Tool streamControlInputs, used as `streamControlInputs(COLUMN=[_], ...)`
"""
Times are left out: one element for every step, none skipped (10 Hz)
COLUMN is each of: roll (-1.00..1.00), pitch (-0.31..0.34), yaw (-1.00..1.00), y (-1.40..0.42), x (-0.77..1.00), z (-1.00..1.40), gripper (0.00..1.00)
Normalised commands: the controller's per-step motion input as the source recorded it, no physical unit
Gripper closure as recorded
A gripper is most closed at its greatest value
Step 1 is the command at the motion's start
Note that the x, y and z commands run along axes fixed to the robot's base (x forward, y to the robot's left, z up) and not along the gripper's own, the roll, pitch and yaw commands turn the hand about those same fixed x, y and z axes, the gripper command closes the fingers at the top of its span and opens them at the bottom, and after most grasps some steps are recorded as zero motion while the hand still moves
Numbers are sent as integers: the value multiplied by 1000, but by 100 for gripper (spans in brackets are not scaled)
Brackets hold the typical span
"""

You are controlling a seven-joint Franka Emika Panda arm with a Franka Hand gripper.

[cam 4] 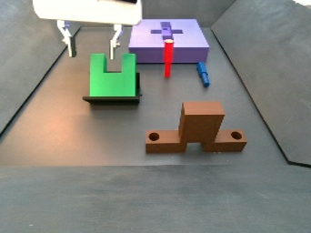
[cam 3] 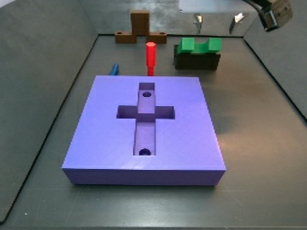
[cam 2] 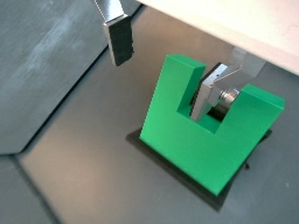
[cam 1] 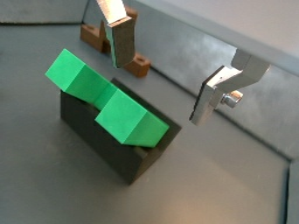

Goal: Pick up the green object. Move up. Place the green object on the fixture. Regrasp the green object. Move to above the board. Insert the green object.
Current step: Regrasp the green object.

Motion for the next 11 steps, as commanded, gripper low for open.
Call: streamControlInputs(roll=[1000,1000,1000,1000,1000,546,31,0,283,351,263], pitch=[77,0,0,0,0,-9,-60,0,-6,0,260], yaw=[374,403,474,503,500,363,43,0,46,140,0], y=[0,-66,-66,-66,-69,-449,-271,46,-54,-137,-91], x=[49,91,166,191,171,89,0,0,-11,6,203], z=[0,0,-123,-177,-189,-289,-77,0,-286,-414,-294], gripper=[0,0,0,0,0,0,0,0,0,0,0])
